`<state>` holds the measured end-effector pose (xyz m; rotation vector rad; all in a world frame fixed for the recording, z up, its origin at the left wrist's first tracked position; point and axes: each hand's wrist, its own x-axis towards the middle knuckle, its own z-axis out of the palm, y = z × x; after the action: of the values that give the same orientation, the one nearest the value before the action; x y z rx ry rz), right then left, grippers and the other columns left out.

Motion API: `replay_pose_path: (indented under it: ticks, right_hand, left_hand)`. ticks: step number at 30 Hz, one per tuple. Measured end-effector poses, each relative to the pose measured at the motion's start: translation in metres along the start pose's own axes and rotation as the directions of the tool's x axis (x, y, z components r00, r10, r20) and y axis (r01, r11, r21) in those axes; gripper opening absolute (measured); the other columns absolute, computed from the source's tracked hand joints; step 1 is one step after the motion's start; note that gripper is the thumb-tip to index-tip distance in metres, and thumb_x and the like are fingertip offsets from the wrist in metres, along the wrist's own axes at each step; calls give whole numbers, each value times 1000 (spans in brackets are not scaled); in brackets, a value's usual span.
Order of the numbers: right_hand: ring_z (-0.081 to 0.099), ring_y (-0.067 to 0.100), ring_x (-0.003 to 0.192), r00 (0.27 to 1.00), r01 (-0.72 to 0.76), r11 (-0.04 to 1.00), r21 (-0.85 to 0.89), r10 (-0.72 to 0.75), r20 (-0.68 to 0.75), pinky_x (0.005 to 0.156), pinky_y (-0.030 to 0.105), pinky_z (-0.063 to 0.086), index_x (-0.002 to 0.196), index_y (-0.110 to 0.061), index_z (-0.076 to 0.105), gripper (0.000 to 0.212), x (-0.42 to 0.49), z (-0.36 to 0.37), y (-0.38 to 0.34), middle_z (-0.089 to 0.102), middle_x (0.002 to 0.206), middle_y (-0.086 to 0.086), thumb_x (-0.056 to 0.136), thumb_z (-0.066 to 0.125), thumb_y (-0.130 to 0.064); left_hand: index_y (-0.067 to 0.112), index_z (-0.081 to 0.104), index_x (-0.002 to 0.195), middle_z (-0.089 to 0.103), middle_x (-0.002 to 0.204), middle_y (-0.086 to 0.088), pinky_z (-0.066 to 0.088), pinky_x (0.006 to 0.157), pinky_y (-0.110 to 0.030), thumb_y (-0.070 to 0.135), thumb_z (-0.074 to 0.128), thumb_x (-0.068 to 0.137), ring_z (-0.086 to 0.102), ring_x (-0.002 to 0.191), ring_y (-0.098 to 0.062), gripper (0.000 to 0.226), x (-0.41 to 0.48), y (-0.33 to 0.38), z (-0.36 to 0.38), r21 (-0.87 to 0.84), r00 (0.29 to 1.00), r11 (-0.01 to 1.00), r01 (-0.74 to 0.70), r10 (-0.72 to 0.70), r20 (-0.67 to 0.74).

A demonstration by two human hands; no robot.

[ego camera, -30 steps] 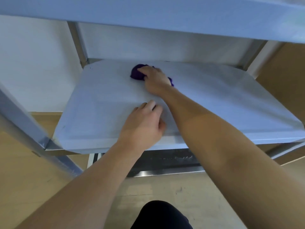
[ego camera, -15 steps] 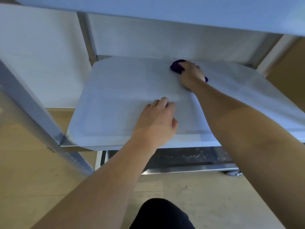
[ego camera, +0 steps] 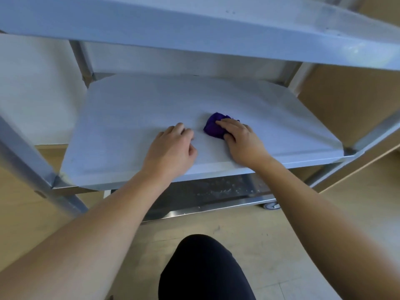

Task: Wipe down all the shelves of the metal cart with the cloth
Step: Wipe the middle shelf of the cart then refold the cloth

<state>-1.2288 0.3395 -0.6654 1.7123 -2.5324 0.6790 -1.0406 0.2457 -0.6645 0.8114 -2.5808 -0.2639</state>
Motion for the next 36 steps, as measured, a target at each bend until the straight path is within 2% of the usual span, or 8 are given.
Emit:
replay_pose_path:
  ticks: [10,15,19,24,28,29,33,36]
  right_hand:
    - [35,28,136,985,-170,983,-69,170,-10,108,38,32,143,-29,42,44,1,-26,51,38,151,-4,101,38,-16]
    - [36,27,135,976,-216,973,-82,214,-34,108,38,33,142,-29,43,44,-7,-37,78,40,150,-5,100,38,-16]
    - [38,31,133,953,-302,948,-102,297,-63,109,39,33,142,-26,45,46,-19,-61,126,41,150,-1,98,41,-13]
    - [40,35,132,837,-546,822,-162,526,-153,106,42,36,143,-26,42,48,-27,-103,204,40,150,1,96,37,-15]
    - [45,40,125,680,-724,688,-47,701,-213,101,46,43,137,-38,44,55,-13,-101,200,44,142,11,86,39,-19]
    - [46,40,124,678,-725,688,-33,704,-213,101,45,43,135,-40,45,54,-8,-94,187,44,141,12,85,40,-20]
    - [37,27,136,931,-356,930,-90,345,-121,106,40,39,143,-32,41,53,2,-55,133,40,150,-2,92,41,-15]
    - [35,25,137,990,-138,986,-95,133,-55,110,36,32,145,-27,40,47,0,-50,133,40,150,-4,99,41,-19]
  left_hand:
    - [12,61,106,58,109,-6,45,78,-40,15,48,90,55,100,-31,21,6,32,-5,149,997,989,2,-14,80]
    - [10,64,102,61,108,-9,45,79,-41,15,48,87,58,97,-32,23,29,101,19,6,976,980,-198,197,89]
    - [11,67,97,63,101,-9,50,76,-40,24,31,82,61,88,-32,41,34,120,49,-68,952,959,-277,283,116]
    - [12,63,100,59,105,-6,47,81,-41,29,23,81,57,92,-30,47,38,119,61,-100,957,958,-268,277,86]
    - [11,59,100,54,107,-7,45,81,-44,29,22,81,54,94,-31,45,36,124,63,-69,957,962,-265,271,101]
    - [11,58,99,53,107,-8,45,80,-44,29,22,81,54,94,-31,44,36,125,62,-64,957,963,-263,269,105]
    - [12,58,98,53,108,-5,45,82,-42,25,28,83,53,95,-29,35,34,125,57,-103,966,966,-237,246,84]
    - [12,59,101,53,113,-4,44,84,-38,15,47,87,51,99,-27,19,32,122,56,-155,981,974,-164,178,79]
